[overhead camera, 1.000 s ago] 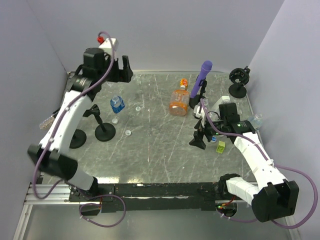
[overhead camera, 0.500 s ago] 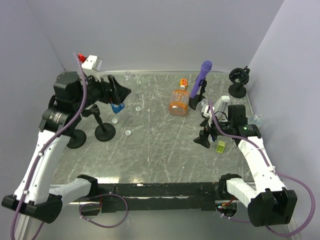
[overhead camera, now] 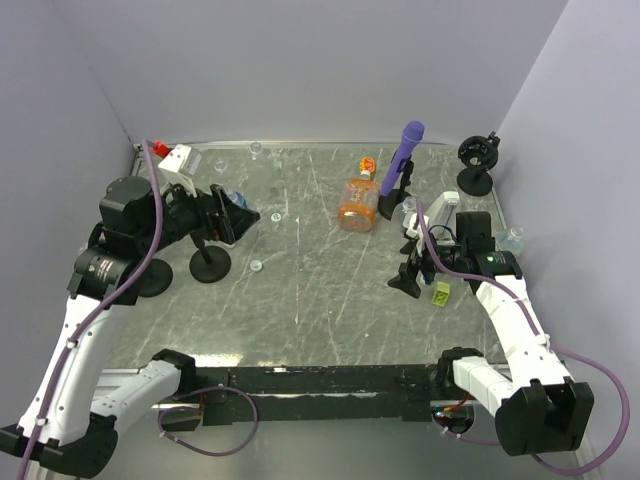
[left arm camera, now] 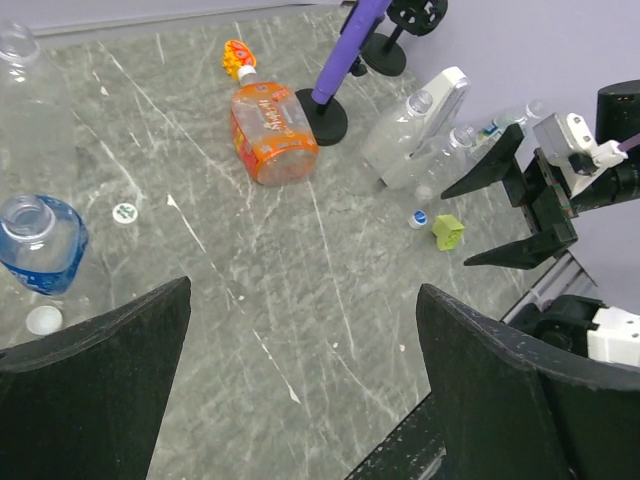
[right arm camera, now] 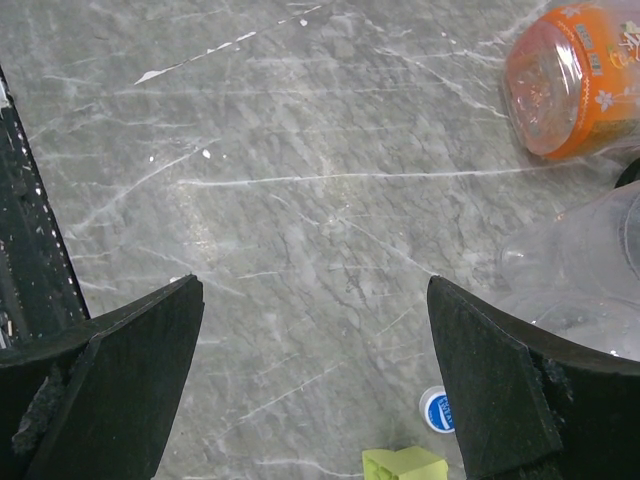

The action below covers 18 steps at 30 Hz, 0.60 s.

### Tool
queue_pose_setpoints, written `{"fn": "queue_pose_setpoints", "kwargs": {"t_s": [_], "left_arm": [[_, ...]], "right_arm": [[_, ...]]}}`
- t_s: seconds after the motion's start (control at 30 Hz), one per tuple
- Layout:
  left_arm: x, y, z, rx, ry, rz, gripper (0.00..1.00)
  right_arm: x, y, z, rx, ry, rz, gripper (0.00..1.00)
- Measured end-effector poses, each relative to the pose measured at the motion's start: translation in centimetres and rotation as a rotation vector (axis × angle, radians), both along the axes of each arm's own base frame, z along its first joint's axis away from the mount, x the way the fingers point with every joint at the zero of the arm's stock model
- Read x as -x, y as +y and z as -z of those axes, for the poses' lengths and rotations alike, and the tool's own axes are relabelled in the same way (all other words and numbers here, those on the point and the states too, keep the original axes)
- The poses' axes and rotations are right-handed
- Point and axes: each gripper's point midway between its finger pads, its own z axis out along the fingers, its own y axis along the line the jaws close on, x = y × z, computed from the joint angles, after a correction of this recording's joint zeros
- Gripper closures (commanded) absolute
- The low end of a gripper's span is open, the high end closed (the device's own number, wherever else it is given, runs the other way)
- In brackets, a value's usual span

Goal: Unscrew the bottle caps
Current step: Move the plastic bottle to the center of the board.

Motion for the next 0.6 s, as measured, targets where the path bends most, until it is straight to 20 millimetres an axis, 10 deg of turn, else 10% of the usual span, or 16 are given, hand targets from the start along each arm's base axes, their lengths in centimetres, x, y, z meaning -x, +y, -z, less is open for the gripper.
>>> {"fn": "queue_pose_setpoints", "kwargs": {"t_s": [0.33,0.6], "left_arm": [[1.5,-1.9,1.5,0.055,0.045,0.055,0.03],[3.5,-9.1,4.3,-0.044,0.126,0.176,0.03]], "right_arm": [[0.6,0.4,-0.3,-0.026,0.01,-0.021,0.01],[1.5,1.0,-0.6,-0.04,0.017,-0.054,0.01]]}}
